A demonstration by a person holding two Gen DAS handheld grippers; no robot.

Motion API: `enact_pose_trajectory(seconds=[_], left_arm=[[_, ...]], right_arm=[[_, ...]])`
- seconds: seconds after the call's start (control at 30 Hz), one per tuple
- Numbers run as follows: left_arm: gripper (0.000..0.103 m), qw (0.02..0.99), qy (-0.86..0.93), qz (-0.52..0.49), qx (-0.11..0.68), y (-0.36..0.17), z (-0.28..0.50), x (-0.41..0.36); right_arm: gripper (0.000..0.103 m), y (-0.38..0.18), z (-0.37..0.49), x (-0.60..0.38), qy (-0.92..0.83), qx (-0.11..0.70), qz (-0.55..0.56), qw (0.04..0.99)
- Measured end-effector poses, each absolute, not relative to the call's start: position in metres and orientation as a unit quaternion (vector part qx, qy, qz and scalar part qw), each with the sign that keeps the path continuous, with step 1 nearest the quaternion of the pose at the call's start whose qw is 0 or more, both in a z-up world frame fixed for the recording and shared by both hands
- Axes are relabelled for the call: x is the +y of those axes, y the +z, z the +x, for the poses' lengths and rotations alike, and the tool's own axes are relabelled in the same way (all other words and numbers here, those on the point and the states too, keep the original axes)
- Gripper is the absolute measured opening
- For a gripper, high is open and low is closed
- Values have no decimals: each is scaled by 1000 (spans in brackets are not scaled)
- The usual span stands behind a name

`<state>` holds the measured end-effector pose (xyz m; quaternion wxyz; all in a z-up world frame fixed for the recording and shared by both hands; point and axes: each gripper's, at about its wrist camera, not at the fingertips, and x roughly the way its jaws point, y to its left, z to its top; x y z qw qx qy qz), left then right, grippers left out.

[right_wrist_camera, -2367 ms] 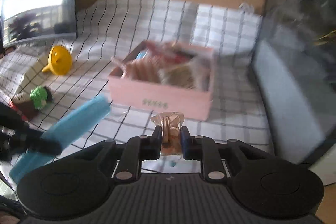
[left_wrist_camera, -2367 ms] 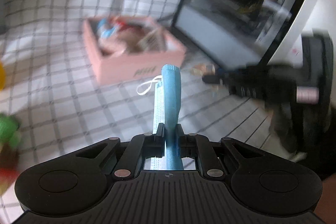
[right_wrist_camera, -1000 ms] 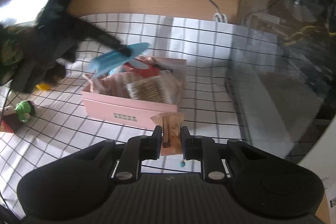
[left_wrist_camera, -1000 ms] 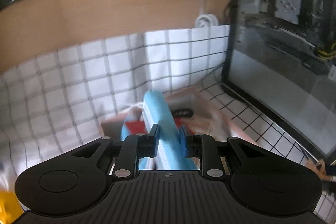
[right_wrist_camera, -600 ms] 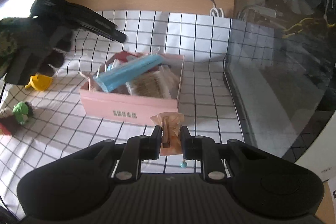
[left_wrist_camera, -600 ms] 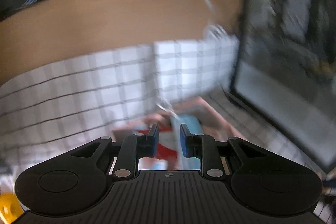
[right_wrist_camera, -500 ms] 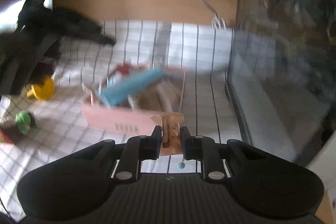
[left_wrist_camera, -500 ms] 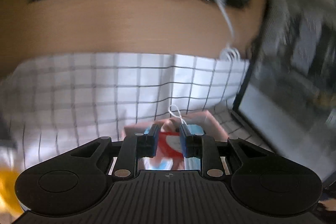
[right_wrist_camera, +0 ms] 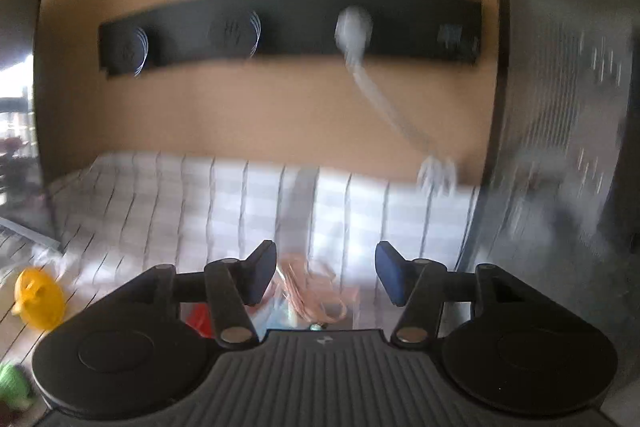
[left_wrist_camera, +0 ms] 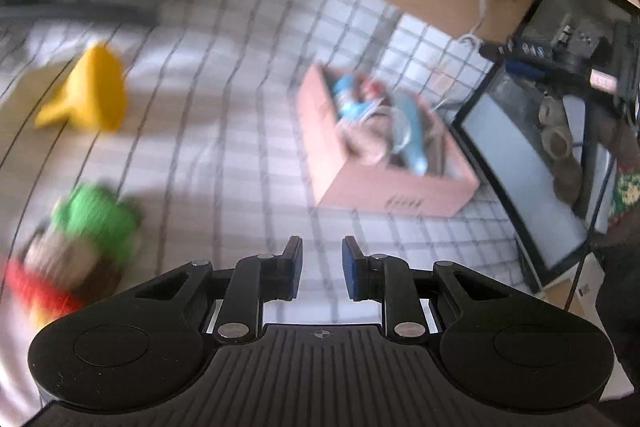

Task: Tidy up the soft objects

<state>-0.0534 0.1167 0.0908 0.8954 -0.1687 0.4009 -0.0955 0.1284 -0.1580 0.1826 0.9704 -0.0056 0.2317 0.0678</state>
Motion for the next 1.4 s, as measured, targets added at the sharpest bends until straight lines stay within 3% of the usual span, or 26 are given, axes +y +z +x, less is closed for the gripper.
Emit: enact_pose_trajectory(seconds=[0.37, 0.5, 0.8, 1.07, 1.33, 1.4], left_arm=[[24, 913, -6, -229, 337, 112, -83, 207], [24, 915, 70, -232, 324, 118, -81, 250], [24, 883, 92, -280, 366, 96, -91, 303], [24, 868, 98, -276, 400, 85, -114, 316], [24, 876, 85, -237, 412, 84, -126, 315], [24, 876, 80, -233, 415, 84, -127, 316]], right_arm=[[60, 98, 52, -114, 112, 364, -54, 923], [74, 106, 32, -80, 156, 349, -71, 921], [75, 124, -3, 24, 310, 350, -102, 878], [75, 144, 57, 114, 349, 330, -98, 872], [60, 101, 127, 214, 320, 357, -96, 872], [24, 93, 137, 223, 324, 375, -88, 864]])
